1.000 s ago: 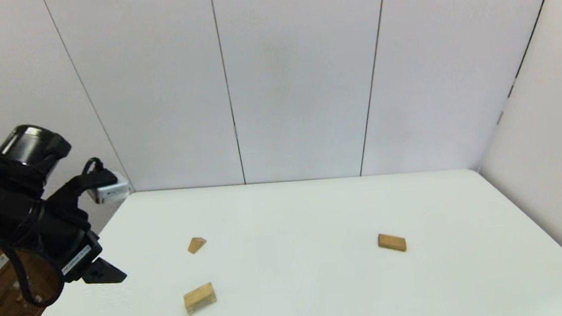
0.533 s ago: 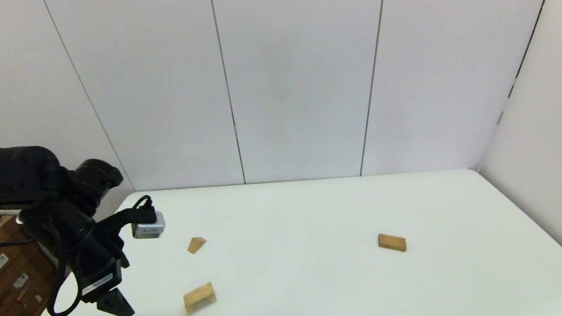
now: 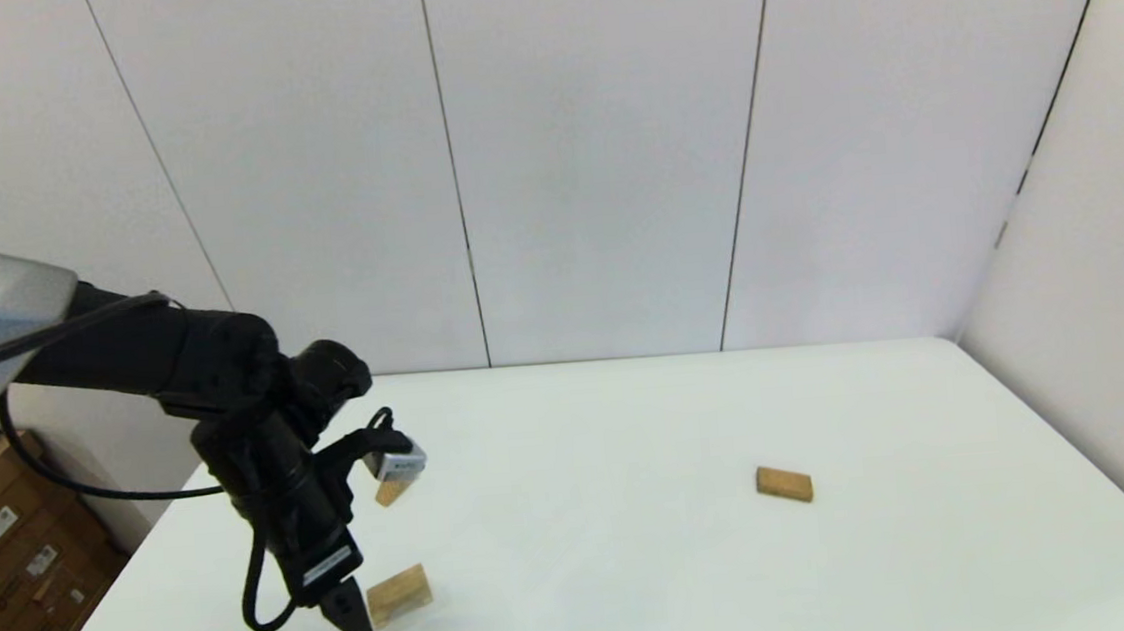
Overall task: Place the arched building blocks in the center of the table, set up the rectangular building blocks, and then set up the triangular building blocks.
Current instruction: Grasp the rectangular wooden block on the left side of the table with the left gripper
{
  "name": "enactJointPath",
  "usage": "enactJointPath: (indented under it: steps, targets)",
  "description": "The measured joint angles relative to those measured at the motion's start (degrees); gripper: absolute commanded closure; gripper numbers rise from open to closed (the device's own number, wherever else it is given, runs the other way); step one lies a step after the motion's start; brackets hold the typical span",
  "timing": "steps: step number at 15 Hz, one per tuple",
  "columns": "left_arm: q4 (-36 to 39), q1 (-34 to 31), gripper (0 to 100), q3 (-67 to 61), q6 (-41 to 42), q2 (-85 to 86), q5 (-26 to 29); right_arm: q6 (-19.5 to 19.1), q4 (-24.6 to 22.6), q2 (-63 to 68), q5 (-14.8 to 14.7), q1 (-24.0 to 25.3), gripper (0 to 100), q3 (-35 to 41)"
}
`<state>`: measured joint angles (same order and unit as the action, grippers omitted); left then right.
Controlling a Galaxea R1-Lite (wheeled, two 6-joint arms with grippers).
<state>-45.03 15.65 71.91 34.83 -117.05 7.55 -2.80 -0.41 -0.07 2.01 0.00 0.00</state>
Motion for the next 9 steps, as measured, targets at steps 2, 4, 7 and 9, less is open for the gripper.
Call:
enactJointPath:
  steps: [2,4,7,9]
  targets:
    - [0.27,1.65,0,0.55,-1.32,-1.80,-0.02,0.00,0.00,0.00,0.05,0.00,0,0.00]
    - [0.30,2.12,0,1.93,-1.10,-3.73,-0.06,-0.02,0.00,0.00,0.02,0.00,0,0.00]
    - [0.57,1.71,0,3.61,0.89,-6.46,-0.16,-0.02,0.00,0.00,0.05,0.00,0,0.00]
    - [1.95,1.02,0,3.85,4.56,-7.84,-0.13,0.00,0.00,0.00,0.00,0.00,0,0.00]
